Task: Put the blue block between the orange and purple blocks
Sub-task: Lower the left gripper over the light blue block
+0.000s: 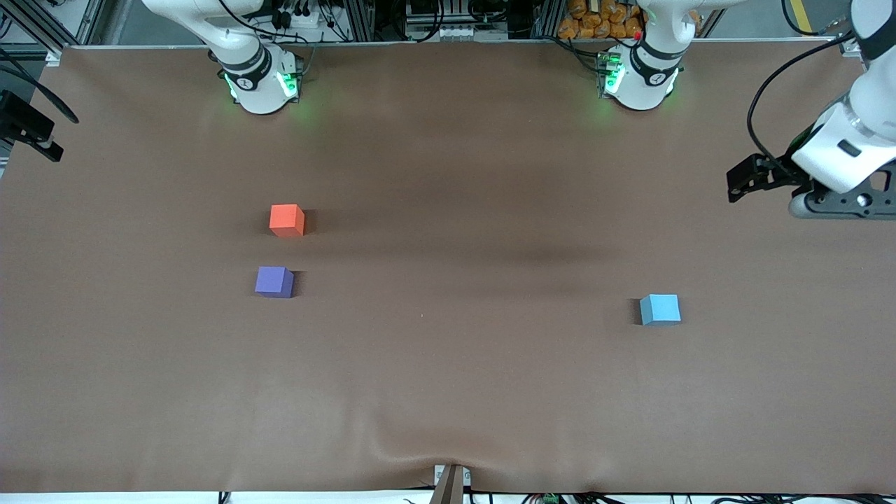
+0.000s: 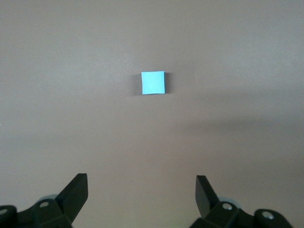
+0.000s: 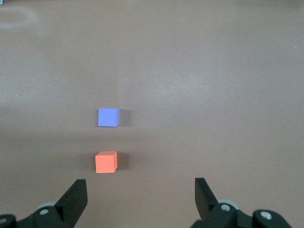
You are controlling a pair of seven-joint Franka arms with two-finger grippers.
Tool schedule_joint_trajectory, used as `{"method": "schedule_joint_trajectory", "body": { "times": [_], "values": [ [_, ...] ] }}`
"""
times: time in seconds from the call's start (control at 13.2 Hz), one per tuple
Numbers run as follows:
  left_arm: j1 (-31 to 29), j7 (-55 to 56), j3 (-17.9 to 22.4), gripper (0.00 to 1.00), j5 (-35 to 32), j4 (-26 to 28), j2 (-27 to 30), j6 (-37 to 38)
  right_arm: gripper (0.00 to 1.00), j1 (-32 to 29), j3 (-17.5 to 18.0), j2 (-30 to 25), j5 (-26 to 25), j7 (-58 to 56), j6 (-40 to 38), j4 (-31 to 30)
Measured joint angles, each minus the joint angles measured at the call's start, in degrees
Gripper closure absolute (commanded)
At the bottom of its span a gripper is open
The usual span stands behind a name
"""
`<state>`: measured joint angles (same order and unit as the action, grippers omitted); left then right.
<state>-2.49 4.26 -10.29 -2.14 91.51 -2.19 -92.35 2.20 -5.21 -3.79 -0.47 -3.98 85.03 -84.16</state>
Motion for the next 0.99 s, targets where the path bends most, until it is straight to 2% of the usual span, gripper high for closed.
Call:
{"method": "schedule_joint_trajectory", "body": {
  "times": [0.3,0.53,0.99],
  "values": [
    [0.02,0.00,-0.02,0.00,0.00,0.04,-3.50,-0.84,0.00,0.00,-0.01,0.00,0.00,0.00,0.00,0.00],
    [0.01,0.00,-0.02,0.00,0.00,1.19,-6.56,-4.69,0.00,0.00,-0.03,0.00,0.00,0.00,0.00,0.00],
    [-0.53,0.50,0.12,0.00,0.00,10.72,-13.31,-23.50,0.00,0.00,-0.05,0.01,0.00,0.00,0.11,0.03]
  ]
}}
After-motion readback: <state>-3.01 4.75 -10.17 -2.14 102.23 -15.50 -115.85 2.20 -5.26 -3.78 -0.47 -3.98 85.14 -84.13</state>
